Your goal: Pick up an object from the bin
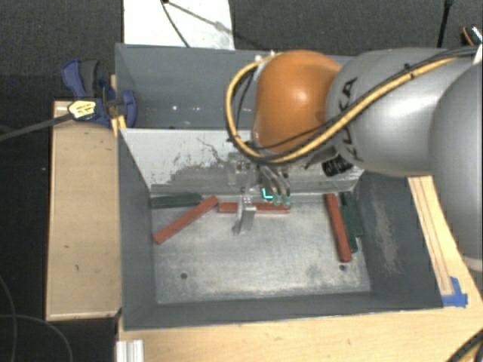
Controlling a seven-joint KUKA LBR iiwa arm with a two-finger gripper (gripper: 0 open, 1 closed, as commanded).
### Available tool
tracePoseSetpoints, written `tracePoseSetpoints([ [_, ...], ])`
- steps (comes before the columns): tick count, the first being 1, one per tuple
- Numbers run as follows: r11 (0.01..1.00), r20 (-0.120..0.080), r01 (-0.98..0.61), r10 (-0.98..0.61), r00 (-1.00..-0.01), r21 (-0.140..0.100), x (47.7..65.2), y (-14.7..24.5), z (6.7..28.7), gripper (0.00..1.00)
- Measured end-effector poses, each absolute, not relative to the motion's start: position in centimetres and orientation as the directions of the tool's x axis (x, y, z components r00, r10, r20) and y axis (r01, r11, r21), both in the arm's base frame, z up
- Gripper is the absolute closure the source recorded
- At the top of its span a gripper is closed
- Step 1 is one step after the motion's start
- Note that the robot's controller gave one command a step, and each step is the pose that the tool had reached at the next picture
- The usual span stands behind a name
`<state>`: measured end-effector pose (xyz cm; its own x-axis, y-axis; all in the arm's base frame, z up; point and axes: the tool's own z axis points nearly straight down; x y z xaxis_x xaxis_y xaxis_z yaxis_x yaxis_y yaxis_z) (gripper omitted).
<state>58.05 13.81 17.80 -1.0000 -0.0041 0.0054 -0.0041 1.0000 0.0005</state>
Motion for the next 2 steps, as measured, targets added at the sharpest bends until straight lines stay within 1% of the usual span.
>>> tracePoseSetpoints([
  [1, 0.944, 0.004, -0.331, -0.331, -0.944, 0.002, 58.4, 19.4, 10.9, 0.00],
  [2, 0.939, 0.004, -0.343, -0.343, -0.939, 0.001, 59.1, 19.3, 6.8, 0.00],
])
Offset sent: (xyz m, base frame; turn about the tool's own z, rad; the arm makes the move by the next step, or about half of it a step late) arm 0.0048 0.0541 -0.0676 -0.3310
